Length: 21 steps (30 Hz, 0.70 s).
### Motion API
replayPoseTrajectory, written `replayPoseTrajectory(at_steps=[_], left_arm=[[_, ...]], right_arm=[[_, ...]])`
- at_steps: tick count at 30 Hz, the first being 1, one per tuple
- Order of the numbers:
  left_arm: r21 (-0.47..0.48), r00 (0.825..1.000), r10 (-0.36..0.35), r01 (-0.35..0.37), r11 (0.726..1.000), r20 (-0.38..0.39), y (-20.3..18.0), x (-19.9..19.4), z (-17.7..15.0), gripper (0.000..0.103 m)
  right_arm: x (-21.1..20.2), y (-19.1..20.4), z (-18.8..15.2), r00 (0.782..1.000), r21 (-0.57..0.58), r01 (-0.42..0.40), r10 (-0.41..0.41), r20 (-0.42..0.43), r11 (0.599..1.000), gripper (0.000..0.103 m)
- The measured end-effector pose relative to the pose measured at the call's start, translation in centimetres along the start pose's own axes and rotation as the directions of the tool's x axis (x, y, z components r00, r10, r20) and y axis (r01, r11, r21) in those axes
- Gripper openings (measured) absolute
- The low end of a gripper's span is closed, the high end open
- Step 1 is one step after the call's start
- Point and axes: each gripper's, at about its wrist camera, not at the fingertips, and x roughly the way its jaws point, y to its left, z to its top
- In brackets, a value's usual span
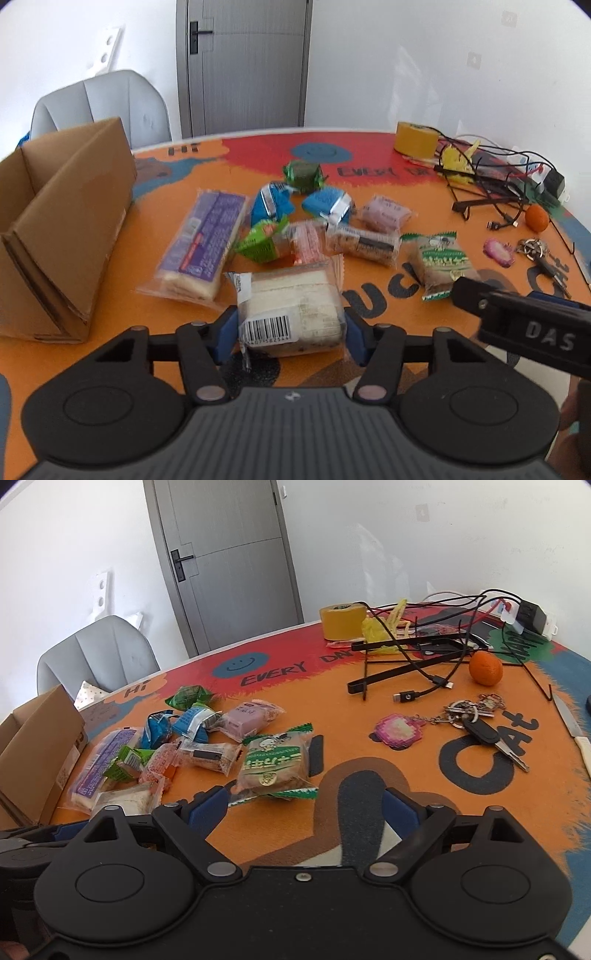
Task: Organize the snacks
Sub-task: 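Grasp white bread pack with left gripper while right gripper grasps green-wrapped cake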
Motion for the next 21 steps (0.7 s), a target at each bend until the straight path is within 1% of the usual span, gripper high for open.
replayPoseTrajectory(at_steps=[2, 8, 15, 21], left_arm=[[-0.011, 1.000, -0.014, 0.014, 1.000, -0.002, 0.3, -0.4, 0.2, 0.057], [-0.028, 1.000, -0.016, 0.016, 0.999, 0.017, 1.3, -1.2, 0.8, 0.057], [-0.045, 0.999, 0.000, 0.002, 0.999, 0.048, 2.5, -1.8, 1.5, 0.057], [-0.056, 0.998, -0.003, 0.007, 0.998, 0.068, 3.6, -1.8, 2.1, 0.057]], right_arm=[[0.2, 0.4, 0.1, 1.000, -0.007, 0.000, 0.000, 0.002, 1.000, 0.090], [1.0, 1.2, 0.6, 1.000, -0.024, 0.020, -0.020, 0.017, 1.000, 0.090], [2.0, 1.7, 1.1, 0.999, -0.034, 0.041, -0.040, 0.018, 0.999, 0.090], [3.2, 2.5, 1.7, 0.998, -0.065, 0.054, -0.054, 0.011, 0.996, 0.090]])
